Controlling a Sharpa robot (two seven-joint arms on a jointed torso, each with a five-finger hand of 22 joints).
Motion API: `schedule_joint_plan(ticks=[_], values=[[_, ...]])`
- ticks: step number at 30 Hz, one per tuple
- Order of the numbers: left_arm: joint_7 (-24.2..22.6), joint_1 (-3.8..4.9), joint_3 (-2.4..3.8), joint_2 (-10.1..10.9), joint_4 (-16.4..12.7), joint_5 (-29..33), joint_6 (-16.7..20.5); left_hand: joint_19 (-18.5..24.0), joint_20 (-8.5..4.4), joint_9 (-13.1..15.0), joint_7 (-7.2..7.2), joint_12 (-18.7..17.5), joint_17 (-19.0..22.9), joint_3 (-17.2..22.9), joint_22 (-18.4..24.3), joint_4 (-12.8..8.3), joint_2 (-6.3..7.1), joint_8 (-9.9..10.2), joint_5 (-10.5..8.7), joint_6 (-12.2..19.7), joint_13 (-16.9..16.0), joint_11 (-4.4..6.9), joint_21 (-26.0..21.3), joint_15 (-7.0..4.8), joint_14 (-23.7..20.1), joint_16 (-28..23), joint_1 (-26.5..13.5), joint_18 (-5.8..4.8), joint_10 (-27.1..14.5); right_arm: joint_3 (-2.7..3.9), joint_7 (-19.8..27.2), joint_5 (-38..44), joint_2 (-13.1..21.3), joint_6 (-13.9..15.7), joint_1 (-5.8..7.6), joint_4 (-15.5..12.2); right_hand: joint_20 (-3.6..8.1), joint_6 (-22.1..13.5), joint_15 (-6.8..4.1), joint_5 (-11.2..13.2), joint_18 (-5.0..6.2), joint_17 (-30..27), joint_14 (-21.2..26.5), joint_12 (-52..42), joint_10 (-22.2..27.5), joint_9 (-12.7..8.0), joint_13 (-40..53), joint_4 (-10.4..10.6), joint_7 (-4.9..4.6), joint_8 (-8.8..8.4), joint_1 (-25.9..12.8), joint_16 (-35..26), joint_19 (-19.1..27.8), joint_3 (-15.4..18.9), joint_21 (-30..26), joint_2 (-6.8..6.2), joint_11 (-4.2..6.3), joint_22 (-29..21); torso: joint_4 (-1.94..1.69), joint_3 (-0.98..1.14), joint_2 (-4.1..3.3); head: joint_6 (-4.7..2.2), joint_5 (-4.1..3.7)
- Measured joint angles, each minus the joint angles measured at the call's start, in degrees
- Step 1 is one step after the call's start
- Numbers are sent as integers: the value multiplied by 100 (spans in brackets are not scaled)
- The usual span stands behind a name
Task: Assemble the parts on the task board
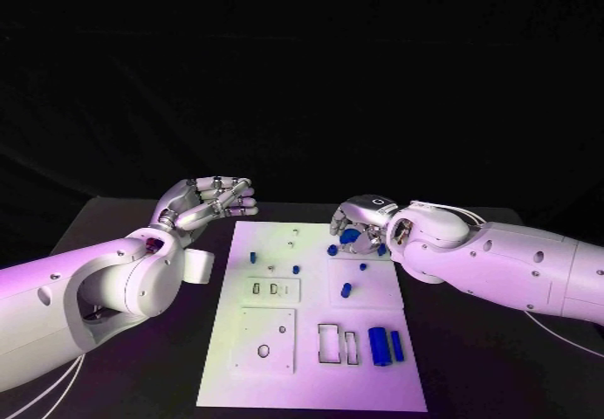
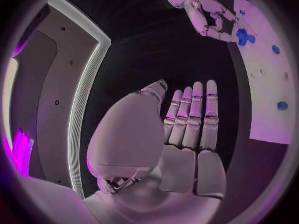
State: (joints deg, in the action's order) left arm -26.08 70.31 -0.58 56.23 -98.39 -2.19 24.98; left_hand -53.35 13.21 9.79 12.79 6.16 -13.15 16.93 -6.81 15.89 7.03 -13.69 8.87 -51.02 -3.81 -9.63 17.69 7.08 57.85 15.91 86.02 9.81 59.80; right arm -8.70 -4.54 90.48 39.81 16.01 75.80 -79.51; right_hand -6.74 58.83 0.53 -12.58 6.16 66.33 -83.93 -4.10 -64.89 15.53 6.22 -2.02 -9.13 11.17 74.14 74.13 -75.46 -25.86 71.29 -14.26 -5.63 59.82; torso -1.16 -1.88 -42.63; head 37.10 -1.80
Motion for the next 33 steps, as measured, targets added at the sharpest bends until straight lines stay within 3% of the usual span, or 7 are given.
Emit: schedule_joint_plan(ticks=[23, 33], values=[[40, 16, 6, 37, -18, -1, -45, 0, 0, -2, 12, -35, -12, 0, 11, 0, 30, 20, 0, 13, 0, 0, 0, 0, 0, 0, -30, -4, 0, -1, -59, 46, -191, -172, -100, 216, -3, 8, 0, -19, 0, 297, 0, -86, -73, 83, 20, 177, 8, 0, 44, 322, -121, -182, 327, 47, 11, 451, -29, -35, -102, 8, 13], [57, 17, 6, 35, -2, 0, -54, 0, 0, -2, 12, -35, -17, -1, 15, 0, 30, 20, 0, 13, 0, 0, 0, 0, 0, 0, -30, -5, 0, -1, -59, 29, -221, -173, -117, 221, -3, 66, -1, -19, 0, 340, 0, -109, -145, 135, 24, 252, 24, 0, 25, 388, -120, -353, 382, 126, 42, 548, -38, -53, -136, 20, 7]])
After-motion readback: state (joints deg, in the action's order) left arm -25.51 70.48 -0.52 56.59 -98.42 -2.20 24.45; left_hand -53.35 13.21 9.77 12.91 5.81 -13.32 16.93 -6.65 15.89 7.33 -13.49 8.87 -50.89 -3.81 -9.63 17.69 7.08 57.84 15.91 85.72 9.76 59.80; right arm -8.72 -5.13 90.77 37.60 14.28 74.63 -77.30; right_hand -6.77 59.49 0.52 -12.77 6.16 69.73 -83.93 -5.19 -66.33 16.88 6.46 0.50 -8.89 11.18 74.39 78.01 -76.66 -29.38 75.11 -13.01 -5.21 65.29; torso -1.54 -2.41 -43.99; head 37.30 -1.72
